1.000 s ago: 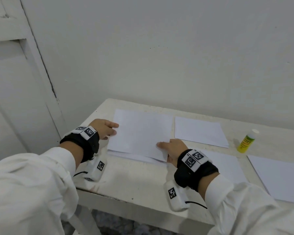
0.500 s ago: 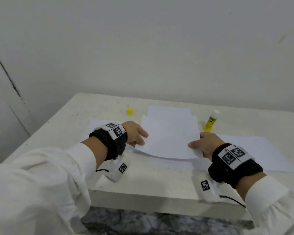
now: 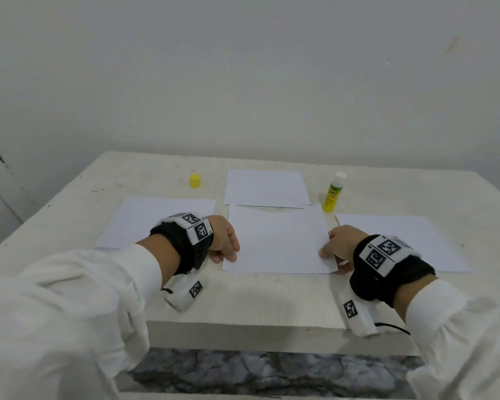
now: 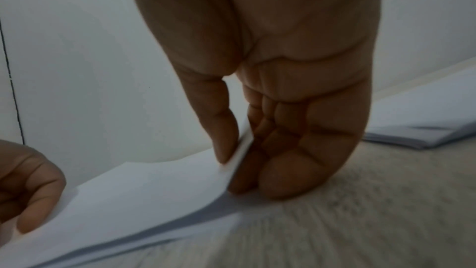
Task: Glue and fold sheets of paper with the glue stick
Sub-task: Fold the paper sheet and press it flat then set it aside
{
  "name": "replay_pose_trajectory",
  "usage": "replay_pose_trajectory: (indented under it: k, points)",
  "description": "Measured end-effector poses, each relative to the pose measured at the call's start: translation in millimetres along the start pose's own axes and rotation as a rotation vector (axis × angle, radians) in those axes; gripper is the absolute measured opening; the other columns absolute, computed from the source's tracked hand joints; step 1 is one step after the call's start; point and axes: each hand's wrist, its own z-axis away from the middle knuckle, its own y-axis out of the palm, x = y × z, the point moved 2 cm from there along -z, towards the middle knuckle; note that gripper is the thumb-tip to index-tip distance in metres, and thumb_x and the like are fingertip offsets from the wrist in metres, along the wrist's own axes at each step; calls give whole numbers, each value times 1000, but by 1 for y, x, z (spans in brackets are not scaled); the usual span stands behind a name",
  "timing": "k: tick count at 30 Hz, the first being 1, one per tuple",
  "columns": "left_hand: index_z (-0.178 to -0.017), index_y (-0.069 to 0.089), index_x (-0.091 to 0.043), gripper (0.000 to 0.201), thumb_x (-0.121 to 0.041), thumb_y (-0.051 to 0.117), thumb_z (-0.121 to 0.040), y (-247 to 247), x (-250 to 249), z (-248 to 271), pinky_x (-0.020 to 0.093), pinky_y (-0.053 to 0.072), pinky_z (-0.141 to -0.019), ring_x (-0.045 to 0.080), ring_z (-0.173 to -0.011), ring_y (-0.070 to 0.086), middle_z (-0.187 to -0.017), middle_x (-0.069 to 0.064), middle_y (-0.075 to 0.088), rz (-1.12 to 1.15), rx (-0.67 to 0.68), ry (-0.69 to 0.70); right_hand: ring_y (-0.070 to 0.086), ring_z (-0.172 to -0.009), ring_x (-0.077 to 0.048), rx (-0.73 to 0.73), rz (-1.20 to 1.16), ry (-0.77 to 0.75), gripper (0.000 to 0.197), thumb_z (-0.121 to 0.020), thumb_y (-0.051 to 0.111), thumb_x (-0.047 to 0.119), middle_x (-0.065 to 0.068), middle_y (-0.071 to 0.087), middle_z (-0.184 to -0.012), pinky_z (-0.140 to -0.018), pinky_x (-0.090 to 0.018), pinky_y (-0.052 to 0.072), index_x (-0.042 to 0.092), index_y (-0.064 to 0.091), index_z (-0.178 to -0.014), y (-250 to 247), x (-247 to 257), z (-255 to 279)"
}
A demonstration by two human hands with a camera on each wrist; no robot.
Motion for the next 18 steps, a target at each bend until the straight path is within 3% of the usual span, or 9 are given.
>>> replay_pose_trajectory:
  k: [9, 15, 17, 18]
  points:
    - [-78, 63, -16, 17, -5, 77, -78, 1, 2, 2, 13, 47, -43, 0, -33, 52, -62, 1, 59, -11, -6, 18, 62, -104, -41, -2, 48, -9, 29, -84, 62, -2, -26, 63, -112, -90, -54, 51, -5, 58, -113, 0, 0, -8]
    - [-77, 63, -17, 18, -9, 79, -76, 2, 3, 1, 15, 47, -45, 3, -37, 53, -61, 0, 60, -38, -19, 18, 61, -104, -42, 7, 49, -5, 28, -85, 60, -5, -27, 62, -112, -88, -53, 52, -5, 58, -112, -1, -1, -8]
    - [-75, 63, -18, 18, -11, 79, -76, 2, 3, -1, 17, 49, -50, 8, -42, 53, -61, 0, 60, -63, -20, 15, 62, -102, -38, -1, 116, -30, 29, -84, 65, 0, -23, 64, -110, -84, -43, 54, -4, 59, -112, -2, 1, -6]
    - [-75, 63, -18, 18, -11, 79, -75, 2, 3, -1, 18, 49, -51, 9, -43, 53, -61, 0, 60, -71, -20, 14, 63, -97, -33, -2, 190, -48, 30, -84, 67, 6, -18, 66, -106, -74, -34, 54, -4, 59, -111, -3, 3, -5]
